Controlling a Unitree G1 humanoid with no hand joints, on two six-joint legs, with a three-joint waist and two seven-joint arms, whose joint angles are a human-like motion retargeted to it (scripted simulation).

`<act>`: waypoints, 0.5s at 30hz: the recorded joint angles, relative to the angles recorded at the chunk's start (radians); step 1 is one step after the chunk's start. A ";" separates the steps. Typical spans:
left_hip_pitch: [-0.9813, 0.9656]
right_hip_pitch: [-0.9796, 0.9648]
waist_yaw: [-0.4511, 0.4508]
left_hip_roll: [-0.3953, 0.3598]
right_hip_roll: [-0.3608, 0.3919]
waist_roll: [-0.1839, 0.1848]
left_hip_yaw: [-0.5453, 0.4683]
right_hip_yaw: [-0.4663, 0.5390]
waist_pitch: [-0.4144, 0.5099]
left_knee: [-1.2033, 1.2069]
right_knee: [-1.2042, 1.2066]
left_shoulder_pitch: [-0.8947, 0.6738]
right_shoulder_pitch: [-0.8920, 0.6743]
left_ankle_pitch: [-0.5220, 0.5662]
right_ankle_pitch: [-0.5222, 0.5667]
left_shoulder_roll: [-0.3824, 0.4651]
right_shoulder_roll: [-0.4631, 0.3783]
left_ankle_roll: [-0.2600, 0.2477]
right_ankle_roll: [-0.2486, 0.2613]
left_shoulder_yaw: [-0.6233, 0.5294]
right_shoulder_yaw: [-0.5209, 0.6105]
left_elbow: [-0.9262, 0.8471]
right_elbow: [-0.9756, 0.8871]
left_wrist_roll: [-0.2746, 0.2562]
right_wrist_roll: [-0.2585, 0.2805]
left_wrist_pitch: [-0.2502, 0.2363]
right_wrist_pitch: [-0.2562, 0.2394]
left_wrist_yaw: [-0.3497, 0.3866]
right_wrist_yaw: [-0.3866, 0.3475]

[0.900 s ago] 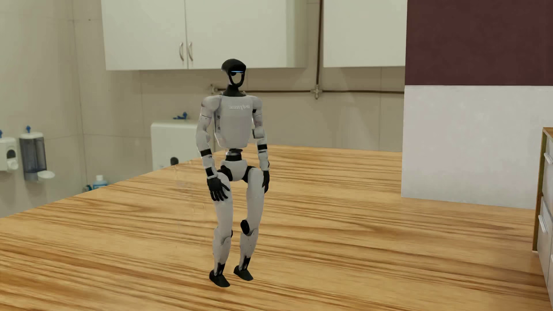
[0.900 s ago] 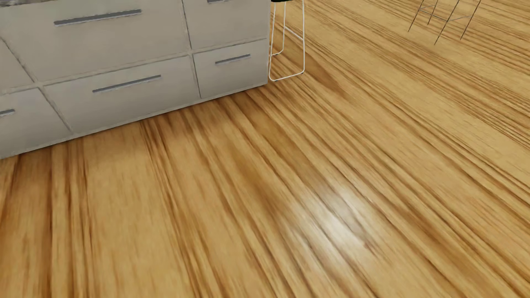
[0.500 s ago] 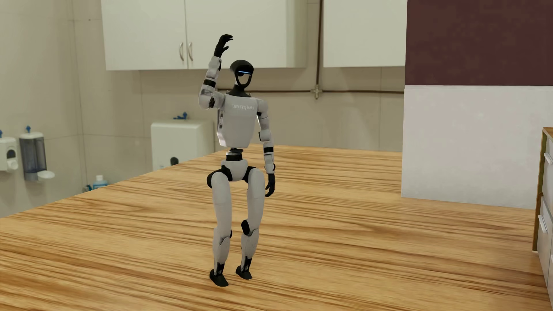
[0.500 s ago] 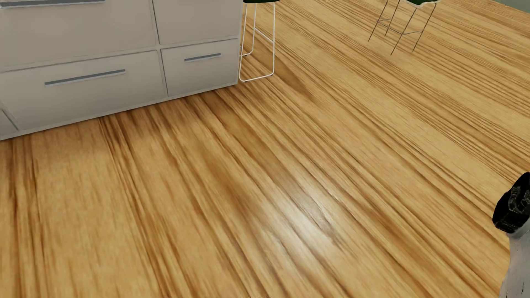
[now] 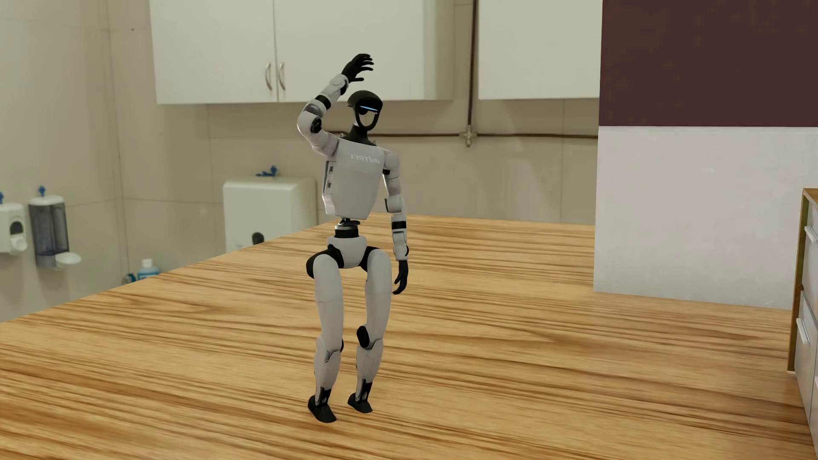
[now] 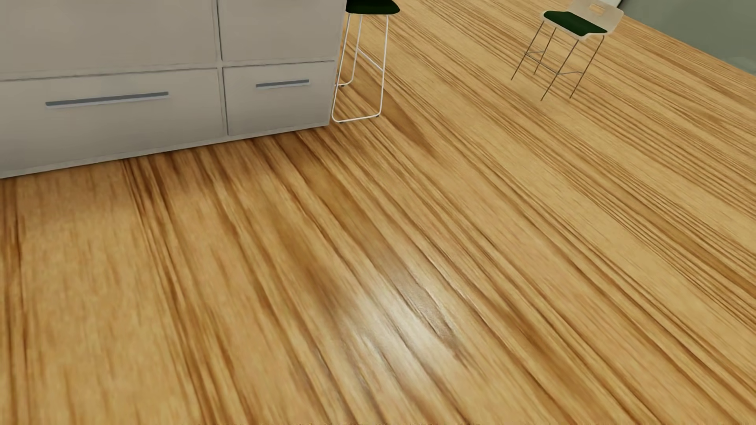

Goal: Reach

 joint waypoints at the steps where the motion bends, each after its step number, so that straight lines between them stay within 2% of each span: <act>1: -0.001 -0.001 0.000 0.000 0.000 0.003 0.000 0.000 0.000 0.000 0.000 0.000 0.012 0.001 0.002 -0.001 -0.003 0.000 0.000 0.000 0.010 -0.001 0.007 0.000 0.000 0.000 0.000 0.000 0.000; 7: 0.001 -0.001 -0.003 -0.002 -0.003 0.008 0.000 0.000 0.003 -0.001 0.000 -0.010 0.023 0.004 -0.003 -0.002 -0.014 0.000 0.000 -0.014 0.052 -0.017 -0.013 0.000 0.000 0.000 0.000 0.000 0.000; 12: 0.003 0.001 -0.006 -0.004 -0.004 0.010 0.000 0.000 0.004 -0.001 0.000 -0.016 0.004 0.008 -0.012 -0.004 0.007 0.000 0.000 -0.006 0.008 -0.024 -0.013 0.000 0.000 0.000 0.000 0.000 0.000; 15: 0.007 0.004 -0.010 -0.003 -0.002 0.011 0.000 0.000 0.009 0.000 -0.002 -0.018 0.028 0.013 -0.024 -0.001 0.017 0.000 0.000 -0.026 0.039 -0.027 -0.022 0.000 0.000 0.000 0.000 0.000 0.000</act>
